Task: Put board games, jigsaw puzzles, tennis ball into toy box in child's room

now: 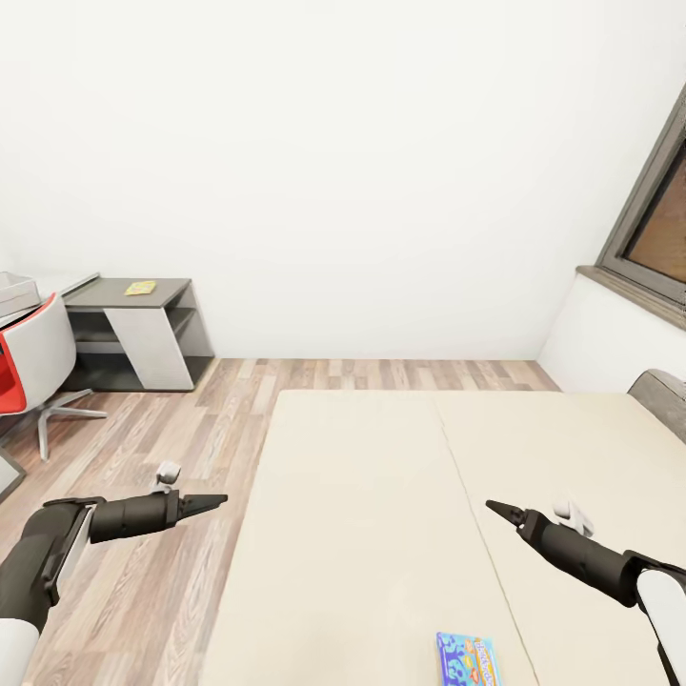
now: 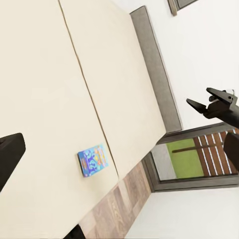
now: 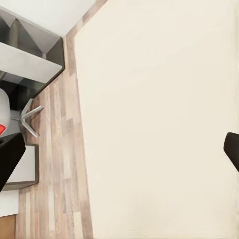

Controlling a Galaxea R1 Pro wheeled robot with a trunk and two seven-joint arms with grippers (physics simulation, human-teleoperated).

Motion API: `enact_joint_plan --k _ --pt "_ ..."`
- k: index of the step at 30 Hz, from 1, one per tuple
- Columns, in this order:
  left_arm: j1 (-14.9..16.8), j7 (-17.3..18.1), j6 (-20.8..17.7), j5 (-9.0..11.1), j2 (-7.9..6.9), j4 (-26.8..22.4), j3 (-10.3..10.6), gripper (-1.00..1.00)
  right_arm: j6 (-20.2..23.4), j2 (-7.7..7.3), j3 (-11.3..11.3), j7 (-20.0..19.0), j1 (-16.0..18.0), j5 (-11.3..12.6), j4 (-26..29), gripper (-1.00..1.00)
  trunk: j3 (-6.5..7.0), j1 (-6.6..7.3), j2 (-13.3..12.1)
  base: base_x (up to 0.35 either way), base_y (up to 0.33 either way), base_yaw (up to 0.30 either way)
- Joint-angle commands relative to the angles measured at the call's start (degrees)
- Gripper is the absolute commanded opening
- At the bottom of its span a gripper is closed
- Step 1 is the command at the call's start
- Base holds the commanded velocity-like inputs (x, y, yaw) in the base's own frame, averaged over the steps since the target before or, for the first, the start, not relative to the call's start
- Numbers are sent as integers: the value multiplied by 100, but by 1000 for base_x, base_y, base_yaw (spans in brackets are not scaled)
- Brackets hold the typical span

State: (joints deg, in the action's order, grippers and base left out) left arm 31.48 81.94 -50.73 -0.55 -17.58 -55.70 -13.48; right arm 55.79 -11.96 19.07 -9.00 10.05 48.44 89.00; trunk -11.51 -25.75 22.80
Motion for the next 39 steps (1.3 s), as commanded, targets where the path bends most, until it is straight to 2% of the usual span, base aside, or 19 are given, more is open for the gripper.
enact_joint_plan --k 1,16,32,39 --pt "3 24 -60 -7 0 -3 -3 100 27 0 9 -59 6 -54 -1 100 -11 -3 12 0 -196 0" --pt "5 24 -60 -7 0 -3 -5 100 47 0 14 -50 6 -54 -2 100 -11 -3 12 0 -148 0" --pt "2 24 -60 -7 0 -3 -5 100 67 16 21 -33 6 -65 1 100 -11 -3 12 0 -9 0" --pt "4 24 -60 -7 0 -3 -5 100 66 17 18 -32 6 -77 3 100 -11 -3 12 0 102 0"
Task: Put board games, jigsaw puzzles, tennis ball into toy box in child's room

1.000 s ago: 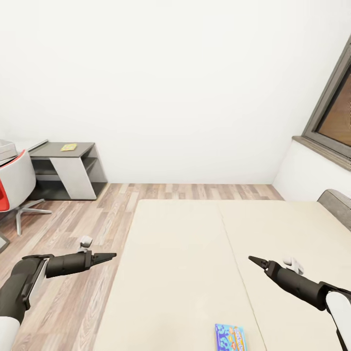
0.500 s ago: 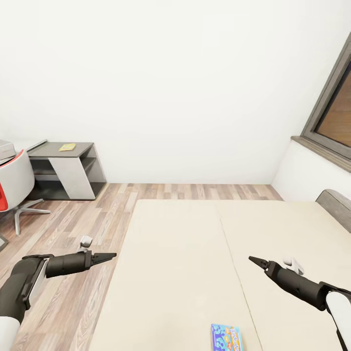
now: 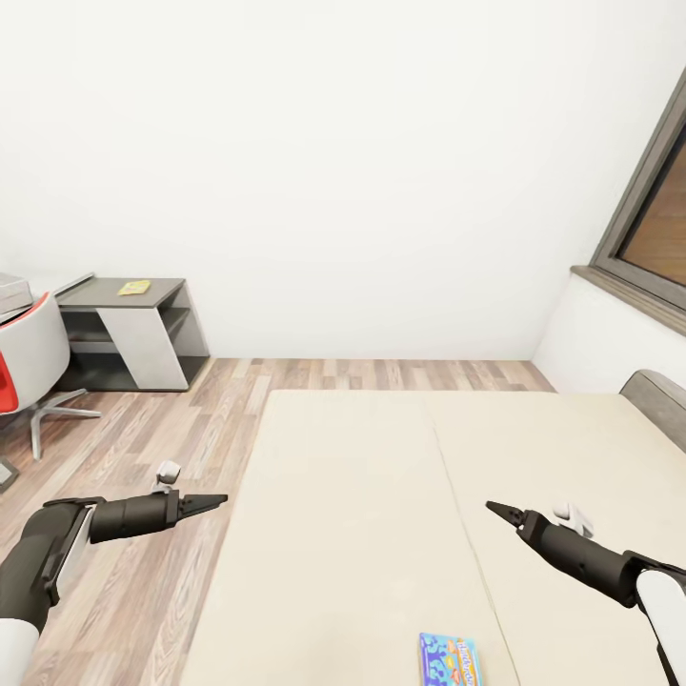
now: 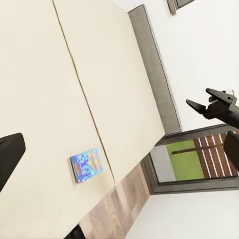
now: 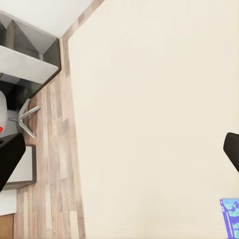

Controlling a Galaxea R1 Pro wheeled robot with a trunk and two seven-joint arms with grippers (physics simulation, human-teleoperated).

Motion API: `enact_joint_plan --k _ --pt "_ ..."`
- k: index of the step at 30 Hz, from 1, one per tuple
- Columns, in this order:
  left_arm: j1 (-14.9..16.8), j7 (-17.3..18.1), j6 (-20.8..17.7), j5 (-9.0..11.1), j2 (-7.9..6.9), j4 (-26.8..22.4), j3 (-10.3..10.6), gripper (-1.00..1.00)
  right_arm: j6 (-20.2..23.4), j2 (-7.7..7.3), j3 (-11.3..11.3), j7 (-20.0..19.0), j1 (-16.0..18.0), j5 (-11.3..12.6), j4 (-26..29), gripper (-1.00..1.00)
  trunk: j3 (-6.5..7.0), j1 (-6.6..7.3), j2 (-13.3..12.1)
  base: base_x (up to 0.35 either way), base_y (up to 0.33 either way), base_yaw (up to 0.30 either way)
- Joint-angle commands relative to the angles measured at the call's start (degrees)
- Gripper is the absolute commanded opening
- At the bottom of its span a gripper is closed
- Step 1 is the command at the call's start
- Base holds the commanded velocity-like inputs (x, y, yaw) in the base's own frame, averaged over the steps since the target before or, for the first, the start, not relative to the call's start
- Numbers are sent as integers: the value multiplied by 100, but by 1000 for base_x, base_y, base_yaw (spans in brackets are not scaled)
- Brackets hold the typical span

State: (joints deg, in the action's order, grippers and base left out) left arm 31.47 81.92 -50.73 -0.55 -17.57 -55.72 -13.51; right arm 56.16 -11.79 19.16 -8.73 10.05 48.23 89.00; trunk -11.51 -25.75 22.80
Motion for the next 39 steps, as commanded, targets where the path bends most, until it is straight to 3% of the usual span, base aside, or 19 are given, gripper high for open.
enact_joint_plan --k 1,25,29,31,35,36,39 --pt "5 25 -60 -7 0 0 -3 100 29 1 9 -59 6 -57 3 100 -11 -3 12 0 89 0" --pt "6 29 -60 -7 0 0 -13 100 40 -4 -72 -23 13 -49 -4 100 -11 -3 12 0 11 0" --pt "6 32 -60 -7 0 0 -18 100 42 -24 -103 149 66 -50 -310 100 -11 -3 12 0 0 0" --pt "5 33 -60 -7 0 0 -19 100 44 -34 -111 317 204 -50 -606 100 -11 -3 12 0 0 0" --pt "4 34 -60 -4 0 0 -20 100 64 -8 -256 935 945 -51 -1528 100 -11 -3 12 0 0 0" --pt "4 34 -60 -5 0 0 -23 100 77 -8 -429 1225 1295 -54 -2009 100 -11 -3 12 0 0 0" --pt "5 38 -57 -6 -4 0 -31 100 63 -2 -750 1630 1870 -67 -2815 100 -11 -3 12 0 0 0"
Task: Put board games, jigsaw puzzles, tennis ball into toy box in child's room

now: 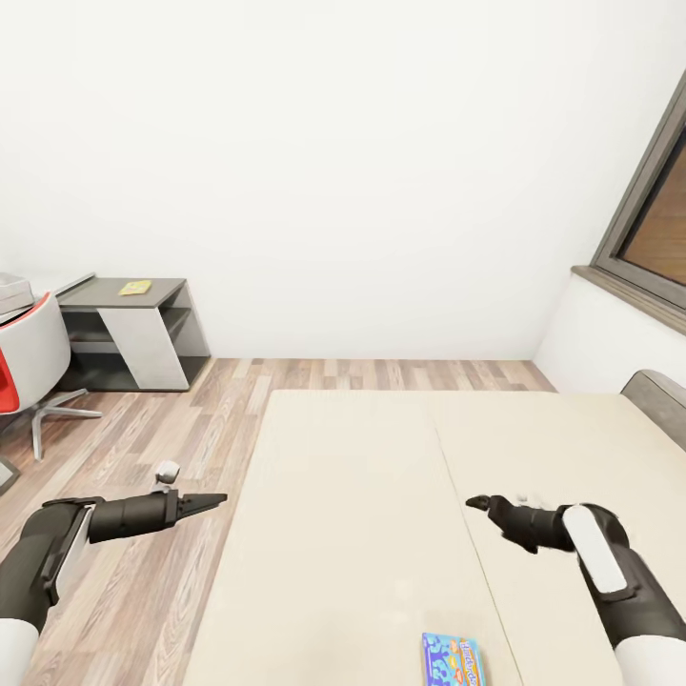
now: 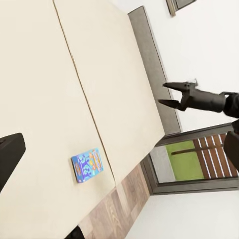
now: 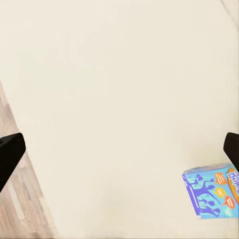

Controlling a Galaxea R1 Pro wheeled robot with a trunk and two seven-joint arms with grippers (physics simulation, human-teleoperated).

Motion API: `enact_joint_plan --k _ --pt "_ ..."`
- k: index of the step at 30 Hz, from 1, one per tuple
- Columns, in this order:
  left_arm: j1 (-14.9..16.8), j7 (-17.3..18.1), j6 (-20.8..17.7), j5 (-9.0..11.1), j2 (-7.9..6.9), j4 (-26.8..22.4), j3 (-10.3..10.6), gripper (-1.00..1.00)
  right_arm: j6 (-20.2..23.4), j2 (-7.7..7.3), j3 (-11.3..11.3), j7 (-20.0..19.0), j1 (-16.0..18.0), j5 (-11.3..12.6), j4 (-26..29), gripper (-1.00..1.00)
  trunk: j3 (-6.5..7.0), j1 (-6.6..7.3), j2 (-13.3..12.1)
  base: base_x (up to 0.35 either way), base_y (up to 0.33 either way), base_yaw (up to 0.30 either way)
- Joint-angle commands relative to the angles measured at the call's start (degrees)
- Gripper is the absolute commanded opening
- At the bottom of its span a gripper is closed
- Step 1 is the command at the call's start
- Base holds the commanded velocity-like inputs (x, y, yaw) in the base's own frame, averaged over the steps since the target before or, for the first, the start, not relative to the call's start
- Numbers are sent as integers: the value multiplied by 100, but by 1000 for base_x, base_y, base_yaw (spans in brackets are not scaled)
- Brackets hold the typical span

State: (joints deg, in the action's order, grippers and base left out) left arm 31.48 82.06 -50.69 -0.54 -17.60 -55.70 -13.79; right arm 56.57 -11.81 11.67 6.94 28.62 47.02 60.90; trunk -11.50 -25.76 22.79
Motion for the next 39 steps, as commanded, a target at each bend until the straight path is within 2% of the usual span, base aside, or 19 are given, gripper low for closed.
enact_joint_plan --k 1,5,7,8,9,10,13,18,23,24,26,32,39 --pt "5 28 -60 -6 -2 -2 -6 100 14 6 -112 177 209 49 -270 100 -12 -3 13 0 0 0" --pt "5 34 -57 -2 -6 0 -17 100 -90 41 -589 498 950 -12 -1278 100 -12 -3 13 0 0 0" --pt "4 35 -56 -1 -10 -1 -21 100 -234 63 -822 584 1280 -73 -1748 100 -12 -3 13 0 0 0" --pt "4 36 -56 0 -12 2 -23 100 -389 81 -1013 637 1568 -139 -2169 100 -12 -3 13 0 0 0" --pt "4 36 -56 0 -12 2 -23 100 -389 81 -1013 637 1568 -139 -2169 100 -12 -3 13 0 0 0" --pt "5 37 -56 1 -18 4 -25 100 -504 96 -1158 661 1804 -177 -2510 100 -12 -3 13 0 0 0" --pt "6 38 -55 1 -33 5 -26 100 -604 138 -1295 673 2023 -218 -2821 100 -12 -3 13 0 0 0" --pt "5 38 -49 1 -48 6 -27 100 -693 271 -1464 704 2187 -267 -3047 100 -12 -3 13 0 0 0" --pt "4 43 -47 1 -50 7 -28 100 -731 327 -1663 714 2225 -279 -3105 100 -12 -3 13 0 0 0" --pt "6 45 -47 2 -50 7 -28 100 -748 341 -1797 714 2234 -284 -3135 100 -12 -3 13 0 0 0" --pt "6 50 -47 2 -50 7 -28 100 -755 343 -1901 709 2239 -284 -3141 100 -12 -3 13 0 0 0" --pt "5 55 -46 2 -50 7 -21 100 -736 346 -2002 706 2225 -277 -3134 100 -12 -3 13 0 0 0" --pt "1 53 -46 2 -44 7 -14 100 -728 298 -2017 700 2143 -276 -3139 100 -12 -3 13 0 0 0"
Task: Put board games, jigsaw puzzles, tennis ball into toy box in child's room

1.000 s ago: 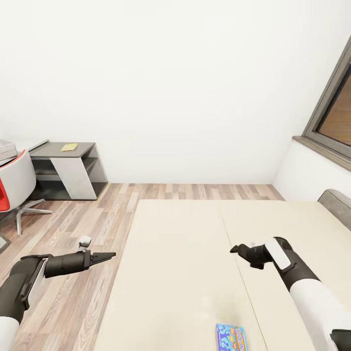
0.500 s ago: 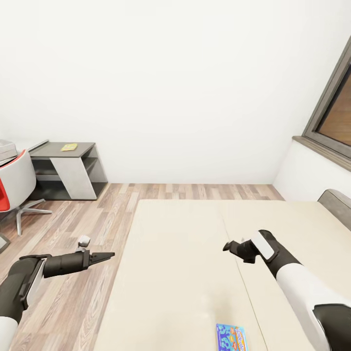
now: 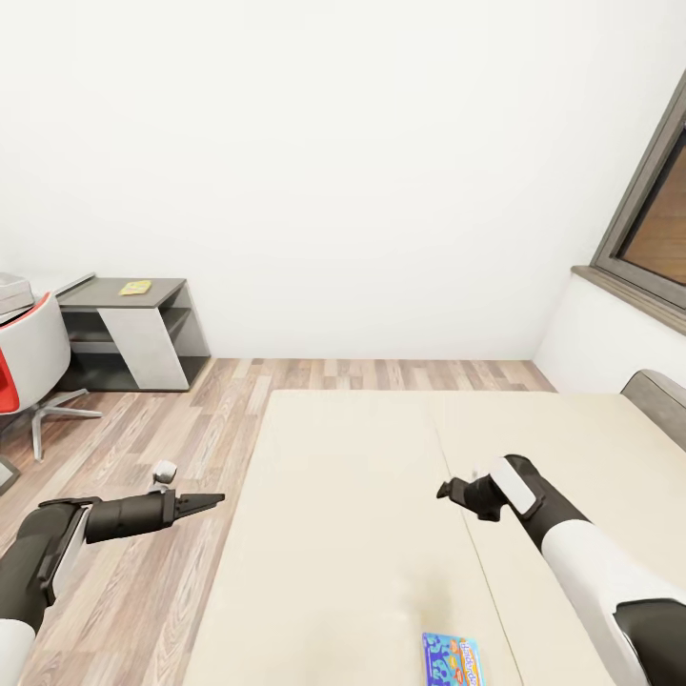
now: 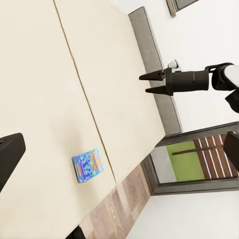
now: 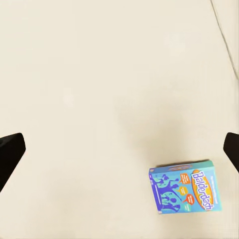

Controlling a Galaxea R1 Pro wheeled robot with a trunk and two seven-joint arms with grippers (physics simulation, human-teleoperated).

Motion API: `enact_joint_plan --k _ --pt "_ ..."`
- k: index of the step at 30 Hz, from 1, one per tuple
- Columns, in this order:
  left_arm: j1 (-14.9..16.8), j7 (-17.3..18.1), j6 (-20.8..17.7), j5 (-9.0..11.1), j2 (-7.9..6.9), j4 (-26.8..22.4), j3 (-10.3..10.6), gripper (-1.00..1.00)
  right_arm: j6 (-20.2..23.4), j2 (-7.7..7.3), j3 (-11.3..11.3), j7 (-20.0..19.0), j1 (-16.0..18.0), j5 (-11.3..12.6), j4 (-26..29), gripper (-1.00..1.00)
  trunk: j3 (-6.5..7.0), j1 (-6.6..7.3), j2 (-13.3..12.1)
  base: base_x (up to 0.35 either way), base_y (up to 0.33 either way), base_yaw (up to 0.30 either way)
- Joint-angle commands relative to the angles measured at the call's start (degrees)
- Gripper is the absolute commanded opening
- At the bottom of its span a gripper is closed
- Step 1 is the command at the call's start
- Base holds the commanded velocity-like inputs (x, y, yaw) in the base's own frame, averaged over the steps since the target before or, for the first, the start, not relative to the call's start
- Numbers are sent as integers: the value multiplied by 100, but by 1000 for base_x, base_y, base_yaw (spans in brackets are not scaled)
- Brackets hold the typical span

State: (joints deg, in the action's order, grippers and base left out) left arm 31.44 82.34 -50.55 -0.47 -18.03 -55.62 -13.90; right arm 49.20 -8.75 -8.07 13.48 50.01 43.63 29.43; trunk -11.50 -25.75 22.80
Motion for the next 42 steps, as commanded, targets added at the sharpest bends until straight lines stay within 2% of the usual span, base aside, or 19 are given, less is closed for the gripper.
enact_joint_plan --k 1,15,24,32,36,42 --pt "4 23 -60 -6 0 -2 -2 100 10 -14 -43 45 -2 62 1 100 -12 -3 12 0 0 0" --pt "9 34 -60 -6 2 -2 -1 100 11 -11 -53 48 -35 58 -42 100 -84 -3 12 0 0 0" --pt "8 45 -60 -6 0 -2 -5 100 -34 1 -57 56 -51 52 -282 100 -166 -3 12 0 0 0" --pt "10 57 -60 23 0 -2 -5 100 -286 24 -85 54 -60 44 -544 100 -241 -3 12 0 0 0" --pt "11 62 -60 39 -4 -2 -6 100 -488 26 -225 47 -61 42 -707 100 -278 -3 12 0 0 0" --pt "8 185 -60 55 -11 -2 -7 100 -807 32 -660 32 -62 45 -861 100 -334 -3 12 0 0 0"
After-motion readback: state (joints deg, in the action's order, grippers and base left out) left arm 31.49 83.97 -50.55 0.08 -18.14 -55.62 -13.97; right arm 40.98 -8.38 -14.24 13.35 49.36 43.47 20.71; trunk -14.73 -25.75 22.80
